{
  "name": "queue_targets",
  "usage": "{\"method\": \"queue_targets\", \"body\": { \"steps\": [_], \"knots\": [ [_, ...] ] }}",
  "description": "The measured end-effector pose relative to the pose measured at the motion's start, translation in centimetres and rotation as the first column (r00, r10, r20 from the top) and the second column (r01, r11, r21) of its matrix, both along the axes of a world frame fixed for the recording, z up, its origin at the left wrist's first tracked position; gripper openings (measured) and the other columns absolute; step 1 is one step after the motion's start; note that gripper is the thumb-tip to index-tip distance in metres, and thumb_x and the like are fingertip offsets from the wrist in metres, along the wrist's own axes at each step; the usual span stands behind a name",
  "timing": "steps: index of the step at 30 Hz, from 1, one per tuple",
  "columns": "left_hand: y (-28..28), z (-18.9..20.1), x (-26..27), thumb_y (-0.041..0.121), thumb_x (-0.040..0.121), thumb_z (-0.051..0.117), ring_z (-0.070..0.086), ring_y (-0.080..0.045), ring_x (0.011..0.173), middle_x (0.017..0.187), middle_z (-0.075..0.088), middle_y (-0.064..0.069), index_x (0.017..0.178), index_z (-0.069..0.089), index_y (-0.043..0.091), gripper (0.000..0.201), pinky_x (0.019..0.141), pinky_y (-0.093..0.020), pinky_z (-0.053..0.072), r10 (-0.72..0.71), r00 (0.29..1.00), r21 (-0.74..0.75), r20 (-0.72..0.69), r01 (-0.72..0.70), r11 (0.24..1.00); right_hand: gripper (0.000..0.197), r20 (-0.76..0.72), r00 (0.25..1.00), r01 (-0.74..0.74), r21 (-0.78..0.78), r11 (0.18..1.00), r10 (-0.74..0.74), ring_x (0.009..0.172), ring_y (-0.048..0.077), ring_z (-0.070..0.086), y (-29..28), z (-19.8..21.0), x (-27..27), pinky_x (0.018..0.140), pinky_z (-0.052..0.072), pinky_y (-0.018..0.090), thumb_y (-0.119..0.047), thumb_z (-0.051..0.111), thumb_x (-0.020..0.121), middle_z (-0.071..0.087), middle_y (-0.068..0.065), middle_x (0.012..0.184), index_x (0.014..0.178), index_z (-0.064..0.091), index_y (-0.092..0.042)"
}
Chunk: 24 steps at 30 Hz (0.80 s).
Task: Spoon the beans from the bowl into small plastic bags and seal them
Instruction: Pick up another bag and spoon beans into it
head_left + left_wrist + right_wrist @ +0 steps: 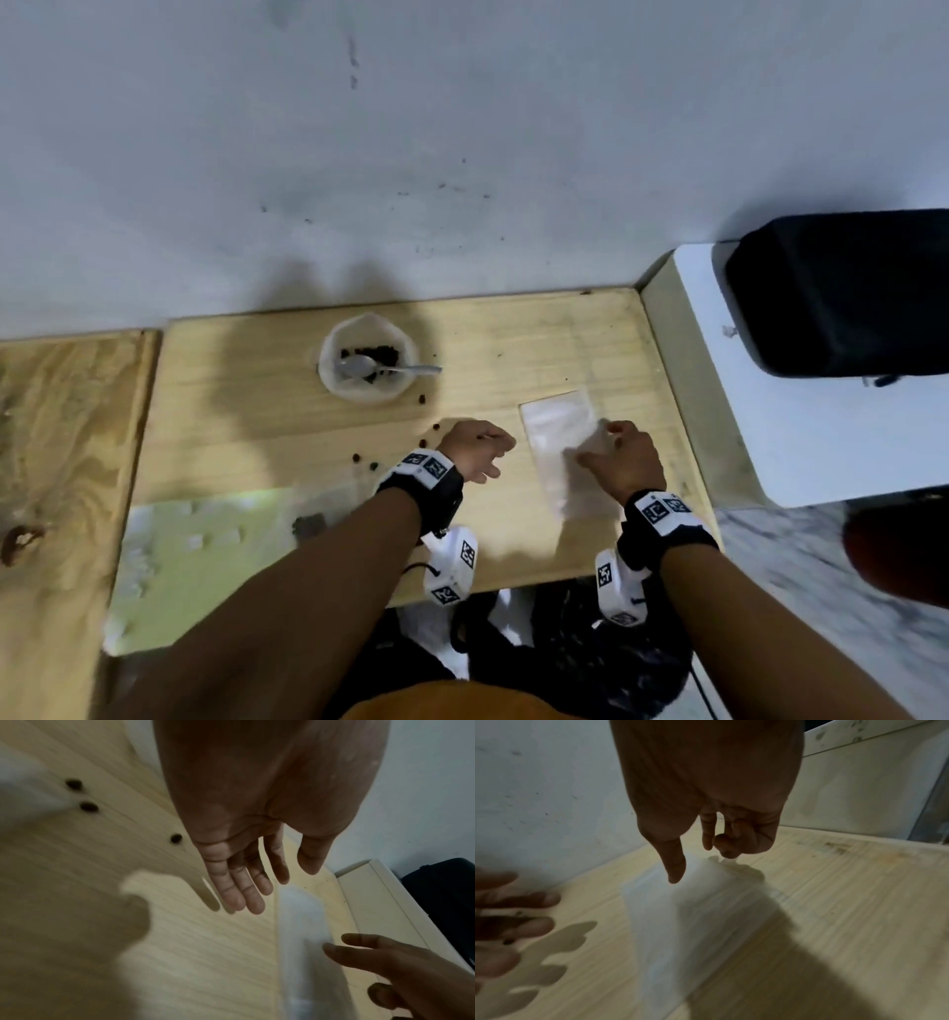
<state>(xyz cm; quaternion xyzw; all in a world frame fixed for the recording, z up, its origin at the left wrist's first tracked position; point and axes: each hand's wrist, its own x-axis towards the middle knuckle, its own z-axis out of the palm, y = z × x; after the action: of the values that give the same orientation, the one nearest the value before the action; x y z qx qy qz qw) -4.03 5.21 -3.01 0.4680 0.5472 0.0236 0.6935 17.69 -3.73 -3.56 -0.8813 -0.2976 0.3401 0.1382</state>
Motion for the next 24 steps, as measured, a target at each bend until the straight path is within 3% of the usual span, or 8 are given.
{"method": "queue_targets", "body": {
  "steps": [4, 8, 12, 14, 16, 21, 24],
  "knots": [
    [-0.9, -0.6, 3.9, 0.021, 0.087, 0.067, 0.055, -0.019, 0.072, 0.085, 0.057, -0.002, 0.088, 0.065, 0.019, 0.003, 0.057, -0.024, 0.042, 0.108, 0.994, -0.031, -0.014, -0.108, 0.994, 0.099, 0.004, 0.995, -0.098, -0.104, 0.990, 0.099, 0.123, 0.032, 0.056, -0.2, -0.9, 0.8, 0.098, 0.051, 0.046, -0.059, 0.083, 0.064, 0.050, 0.010, 0.139, 0.144, 0.042, -0.019],
    [-1.5, -1.3, 6.0, 0.020, 0.088, 0.066, 0.052, -0.021, 0.086, 0.091, 0.057, -0.002, 0.092, 0.063, 0.021, 0.006, 0.060, -0.025, 0.042, 0.167, 0.985, -0.051, -0.031, -0.168, 0.984, 0.088, -0.025, 0.991, -0.132, -0.066, 0.989, 0.131, 0.121, 0.029, 0.057, 0.0, -1.4, 1.2, 0.096, 0.050, 0.040, -0.048, 0.084, 0.068, 0.058, 0.005, 0.133, 0.141, 0.043, -0.021],
    [-1.3, -1.7, 6.3, 0.018, 0.089, 0.065, 0.051, -0.019, 0.074, 0.087, 0.057, -0.003, 0.096, 0.062, 0.019, 0.007, 0.058, -0.025, 0.038, 0.234, 0.972, -0.100, -0.020, -0.235, 0.967, 0.057, -0.110, 0.993, -0.033, -0.001, 0.999, 0.033, 0.101, 0.025, 0.063, -0.1, -1.6, 1.6, 0.087, 0.052, 0.037, -0.031, 0.085, 0.070, 0.065, -0.002, 0.104, 0.118, 0.055, -0.025],
    [-1.1, -1.9, 6.3, 0.018, 0.090, 0.065, 0.052, -0.017, 0.072, 0.091, 0.058, -0.003, 0.099, 0.062, 0.018, 0.009, 0.058, -0.025, 0.039, 0.245, 0.969, -0.106, -0.020, -0.246, 0.964, 0.036, -0.097, 0.995, 0.000, 0.050, 0.999, 0.005, 0.092, 0.023, 0.064, -0.1, -1.6, 1.9, 0.079, 0.051, 0.032, -0.024, 0.083, 0.072, 0.063, -0.007, 0.086, 0.101, 0.060, -0.023],
    [-1.1, -1.9, 6.2, 0.018, 0.090, 0.065, 0.054, -0.018, 0.073, 0.094, 0.058, -0.004, 0.099, 0.063, 0.018, 0.009, 0.060, -0.026, 0.040, 0.246, 0.969, -0.108, -0.017, -0.246, 0.963, 0.022, -0.070, 0.997, 0.021, 0.081, 0.996, -0.015, 0.086, 0.022, 0.062, -0.2, -1.4, 2.1, 0.073, 0.045, 0.027, -0.022, 0.081, 0.075, 0.063, -0.008, 0.079, 0.086, 0.063, -0.026],
    [-1.2, -1.6, 6.2, 0.019, 0.091, 0.064, 0.055, -0.022, 0.086, 0.097, 0.058, -0.005, 0.103, 0.063, 0.018, 0.013, 0.073, -0.031, 0.042, 0.220, 0.976, -0.087, -0.012, -0.220, 0.972, 0.021, -0.069, 0.995, 0.085, 0.189, 0.978, -0.073, 0.081, 0.020, 0.063, -0.8, -1.4, 2.7, 0.073, 0.049, 0.027, -0.023, 0.079, 0.077, 0.070, -0.006, 0.080, 0.069, 0.063, -0.033],
    [-1.3, -1.3, 6.1, 0.018, 0.090, 0.064, 0.055, -0.021, 0.088, 0.103, 0.060, -0.003, 0.109, 0.065, 0.019, 0.019, 0.069, -0.028, 0.043, 0.171, 0.985, 0.001, -0.012, -0.171, 0.985, 0.026, -0.248, 0.965, 0.160, 0.306, 0.939, -0.084, 0.073, 0.014, 0.060, -0.9, -0.9, 3.1, 0.069, 0.047, 0.022, -0.007, 0.074, 0.082, 0.069, -0.006, 0.076, 0.067, 0.066, -0.026]
  ]
}}
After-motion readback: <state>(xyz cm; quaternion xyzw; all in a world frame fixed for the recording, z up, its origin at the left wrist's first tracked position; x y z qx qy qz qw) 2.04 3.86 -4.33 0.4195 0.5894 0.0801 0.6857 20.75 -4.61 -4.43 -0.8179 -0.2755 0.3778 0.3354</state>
